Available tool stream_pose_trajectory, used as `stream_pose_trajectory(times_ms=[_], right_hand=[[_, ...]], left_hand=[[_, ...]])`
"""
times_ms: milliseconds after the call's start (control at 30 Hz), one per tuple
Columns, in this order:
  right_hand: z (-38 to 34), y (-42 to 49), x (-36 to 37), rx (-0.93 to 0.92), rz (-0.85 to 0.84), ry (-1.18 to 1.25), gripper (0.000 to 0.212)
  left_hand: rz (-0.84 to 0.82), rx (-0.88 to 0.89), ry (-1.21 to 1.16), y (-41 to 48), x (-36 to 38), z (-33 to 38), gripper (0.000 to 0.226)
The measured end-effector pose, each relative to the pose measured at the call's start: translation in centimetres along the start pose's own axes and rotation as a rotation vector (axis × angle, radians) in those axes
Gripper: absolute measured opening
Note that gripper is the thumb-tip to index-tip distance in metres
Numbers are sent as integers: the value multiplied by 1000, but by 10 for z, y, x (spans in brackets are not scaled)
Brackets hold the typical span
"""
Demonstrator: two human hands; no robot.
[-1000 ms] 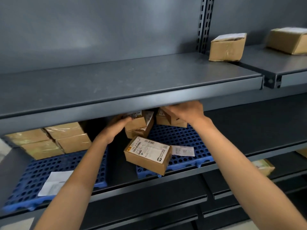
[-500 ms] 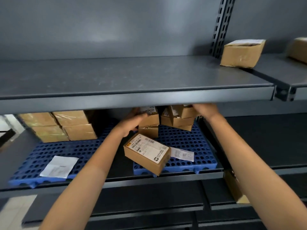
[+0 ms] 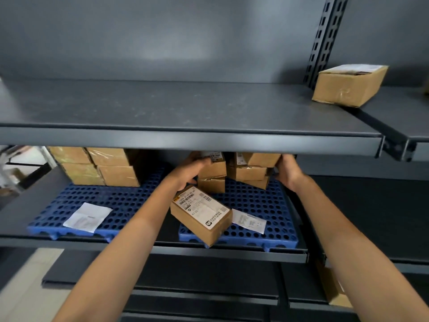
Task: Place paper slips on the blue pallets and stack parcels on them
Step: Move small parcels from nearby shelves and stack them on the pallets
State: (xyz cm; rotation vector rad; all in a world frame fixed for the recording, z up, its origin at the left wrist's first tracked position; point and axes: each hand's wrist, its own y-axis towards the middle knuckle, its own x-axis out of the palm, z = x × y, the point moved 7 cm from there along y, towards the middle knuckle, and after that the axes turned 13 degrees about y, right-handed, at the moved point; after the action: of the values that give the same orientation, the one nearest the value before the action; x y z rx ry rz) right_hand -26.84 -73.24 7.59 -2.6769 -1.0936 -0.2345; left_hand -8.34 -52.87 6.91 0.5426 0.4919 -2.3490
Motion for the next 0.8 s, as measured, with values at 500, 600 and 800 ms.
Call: stream_pose_trajectory(times_ms=[500,600,800], right_hand=[[16,-29,33,147,-37,-40,41],[17,-32,39,158,-33,13,38],[17,-31,61,171,-21,114,32]], left_hand=[[13,-74,-35,-5,-4,2,29],[23,-78,-56,-5,-8,2,35],[159,-83,-148,-4,-25,-1,19]])
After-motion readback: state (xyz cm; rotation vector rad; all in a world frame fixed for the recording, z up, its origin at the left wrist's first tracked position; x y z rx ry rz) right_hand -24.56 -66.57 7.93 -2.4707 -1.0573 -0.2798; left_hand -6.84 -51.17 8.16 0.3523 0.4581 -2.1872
